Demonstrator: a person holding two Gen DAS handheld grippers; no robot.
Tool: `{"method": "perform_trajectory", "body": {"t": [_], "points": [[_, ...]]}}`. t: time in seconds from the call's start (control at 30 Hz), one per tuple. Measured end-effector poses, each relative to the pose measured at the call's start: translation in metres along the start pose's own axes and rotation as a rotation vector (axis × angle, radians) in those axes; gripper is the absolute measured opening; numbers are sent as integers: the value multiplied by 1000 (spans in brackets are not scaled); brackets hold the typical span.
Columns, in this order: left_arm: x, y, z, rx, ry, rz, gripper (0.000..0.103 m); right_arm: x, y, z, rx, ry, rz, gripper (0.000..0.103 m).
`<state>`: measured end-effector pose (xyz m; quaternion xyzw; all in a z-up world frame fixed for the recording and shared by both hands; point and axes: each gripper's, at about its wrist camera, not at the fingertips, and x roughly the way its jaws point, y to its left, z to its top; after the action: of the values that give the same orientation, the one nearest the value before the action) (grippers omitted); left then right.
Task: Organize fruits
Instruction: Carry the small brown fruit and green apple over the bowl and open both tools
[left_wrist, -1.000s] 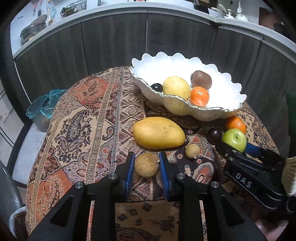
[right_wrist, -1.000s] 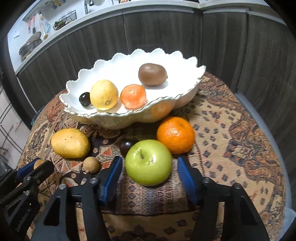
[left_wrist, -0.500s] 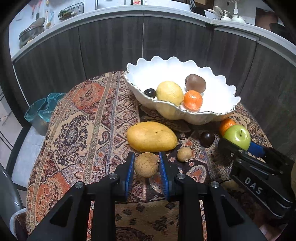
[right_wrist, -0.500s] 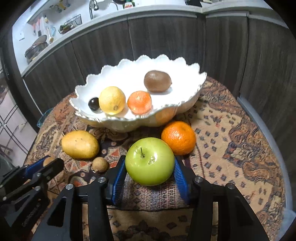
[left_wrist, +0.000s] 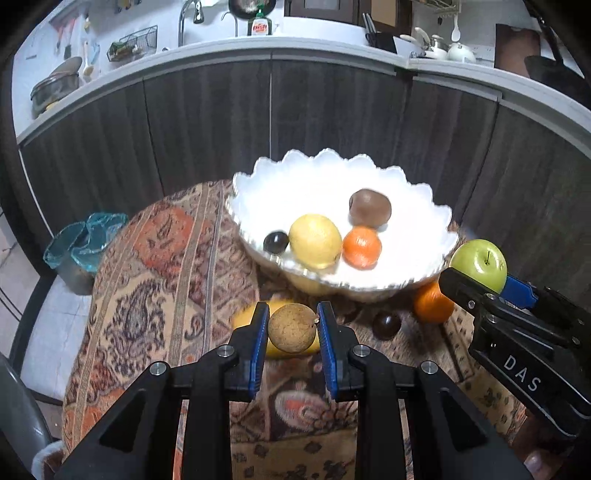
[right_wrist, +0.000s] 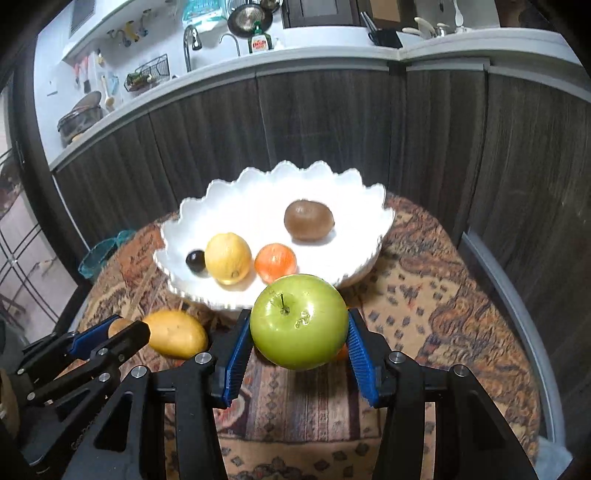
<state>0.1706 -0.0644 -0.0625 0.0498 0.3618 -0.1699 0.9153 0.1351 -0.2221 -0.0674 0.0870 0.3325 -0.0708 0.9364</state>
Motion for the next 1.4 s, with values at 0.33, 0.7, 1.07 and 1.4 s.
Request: {"method": "perform_trajectory", "body": {"t": [0.33, 0.7, 1.07, 1.4], "points": [[8, -7, 39, 25, -51, -23, 26, -3, -5, 33, 0, -64, -15, 50], [35, -16, 58, 57, -51, -36, 27, 17, -14, 53, 11, -60, -19, 50], [55, -16, 57, 60, -23, -39, 29, 39, -14, 57, -8, -20, -8, 50], [52, -15, 55, 70, -26, 0, 52, 37, -17, 58, -7, -41, -47, 71]]}}
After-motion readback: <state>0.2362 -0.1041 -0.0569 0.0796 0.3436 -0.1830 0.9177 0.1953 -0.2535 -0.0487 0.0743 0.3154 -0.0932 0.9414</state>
